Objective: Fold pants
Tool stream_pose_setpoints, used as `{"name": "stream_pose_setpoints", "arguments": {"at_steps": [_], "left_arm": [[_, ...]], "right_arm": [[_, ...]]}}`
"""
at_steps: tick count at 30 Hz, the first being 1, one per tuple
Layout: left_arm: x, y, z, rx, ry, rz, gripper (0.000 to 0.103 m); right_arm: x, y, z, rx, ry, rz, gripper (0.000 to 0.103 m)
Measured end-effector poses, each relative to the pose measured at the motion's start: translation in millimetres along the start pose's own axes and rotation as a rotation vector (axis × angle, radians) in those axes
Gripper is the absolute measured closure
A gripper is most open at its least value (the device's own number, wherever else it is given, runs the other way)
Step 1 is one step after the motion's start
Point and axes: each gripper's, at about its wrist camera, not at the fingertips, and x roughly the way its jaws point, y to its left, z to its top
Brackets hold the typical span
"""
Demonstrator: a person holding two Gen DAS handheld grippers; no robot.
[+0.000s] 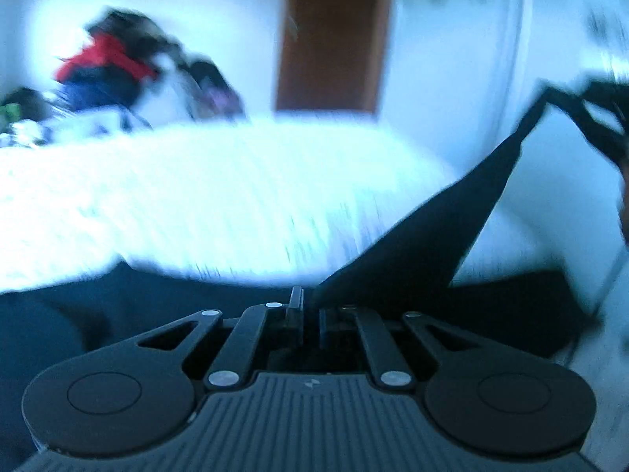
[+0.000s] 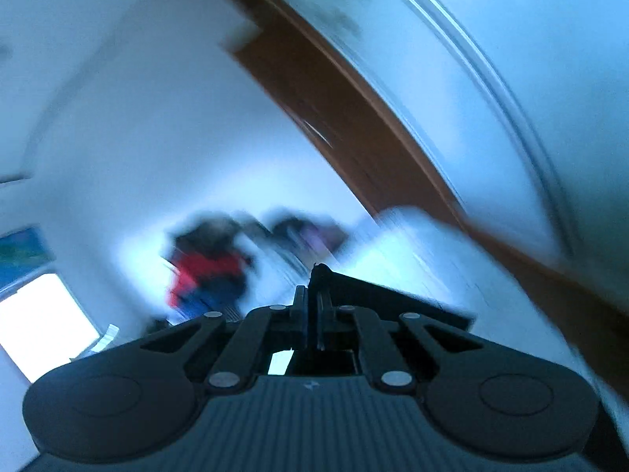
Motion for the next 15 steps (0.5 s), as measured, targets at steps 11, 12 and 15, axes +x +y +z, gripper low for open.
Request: {"name": "stream_pose_setpoints", "arguments": {"at_steps": [11, 12, 15], "left_arm": [[23.8, -51.1, -65.6, 0.243, 0.223, -0.108, 0.088], [21.5, -51.3, -65.5, 0.254, 0.214, -0.105, 0.088], [12.1, -48.9, -56.5, 0.238, 0.193, -0.120, 0.088]], "right_arm": [[-89.6, -103.1, -66.1, 0.176, 0.096, -0.428, 0.099], [-94.1, -108.4, -71.6, 0.194, 0.098, -0.437, 0.099], [-101.8, -109.4, -73.9, 0.213, 0.090, -0.430, 0.099]]}}
